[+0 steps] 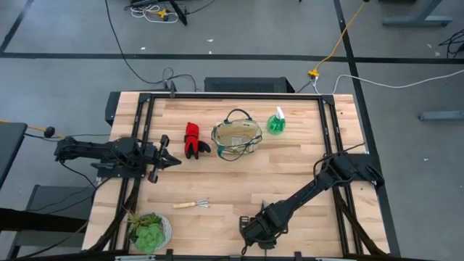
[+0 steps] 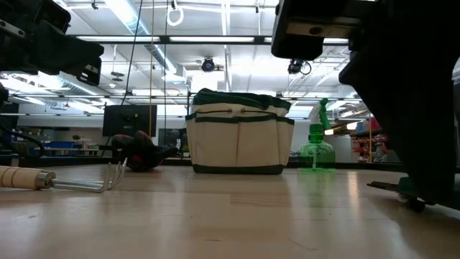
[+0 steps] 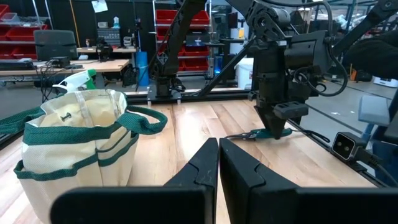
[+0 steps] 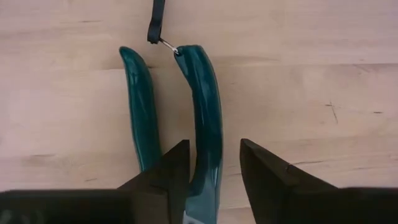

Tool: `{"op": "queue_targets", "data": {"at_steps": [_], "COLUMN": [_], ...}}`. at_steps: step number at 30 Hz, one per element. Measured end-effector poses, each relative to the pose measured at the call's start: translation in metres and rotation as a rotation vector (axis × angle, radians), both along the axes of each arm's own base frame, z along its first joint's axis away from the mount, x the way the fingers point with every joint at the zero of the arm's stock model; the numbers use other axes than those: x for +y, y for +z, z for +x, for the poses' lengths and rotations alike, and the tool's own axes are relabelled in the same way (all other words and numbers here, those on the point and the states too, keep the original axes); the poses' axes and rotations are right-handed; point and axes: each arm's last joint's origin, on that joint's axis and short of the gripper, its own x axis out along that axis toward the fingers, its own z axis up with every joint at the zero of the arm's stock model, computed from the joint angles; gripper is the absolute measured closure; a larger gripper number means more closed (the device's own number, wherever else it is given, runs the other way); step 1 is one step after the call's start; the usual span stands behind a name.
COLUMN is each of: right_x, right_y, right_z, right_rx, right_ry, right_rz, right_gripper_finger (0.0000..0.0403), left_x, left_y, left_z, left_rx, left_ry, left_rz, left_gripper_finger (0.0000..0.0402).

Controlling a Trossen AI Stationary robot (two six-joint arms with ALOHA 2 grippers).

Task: Pick & Place Garden tools in Gardening bag
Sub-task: Put the green shear scissors into the gardening bag

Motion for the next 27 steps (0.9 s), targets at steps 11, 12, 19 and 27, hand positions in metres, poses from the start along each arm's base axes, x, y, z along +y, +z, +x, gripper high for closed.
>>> {"op": "queue_targets", "data": {"at_steps": [11,12,19,27], "right_x": [-0.0022,-0.0021,-0.0021,-0.0021], "right_y": [-0.0075,-0.0075,-0.0075,-0.0075], "right_z": [-0.0031,-0.003,-0.003,-0.003], "right_rx": [0.013,0.012,0.012,0.012], "right_ry": [0.0,0.0,0.001,0.001], "right_rz": [-0.009,-0.008,-0.008,-0.008], "right_gripper_finger": [0.0316,0.032,0.0341,0.0342], "left_x": [0.0,0.0,0.0,0.0], "left_y": [0.0001,0.0,0.0,0.0], "left_z": [0.0,0.0,0.0,0.0], "left_rx": [-0.001,0.0,0.0,0.0], "left_ry": [0.0,0.0,0.0,0.0], "left_rz": [0.0,0.0,0.0,0.0], "left_gripper_finger": [0.0381,0.0381,0.0381,0.0381]}}
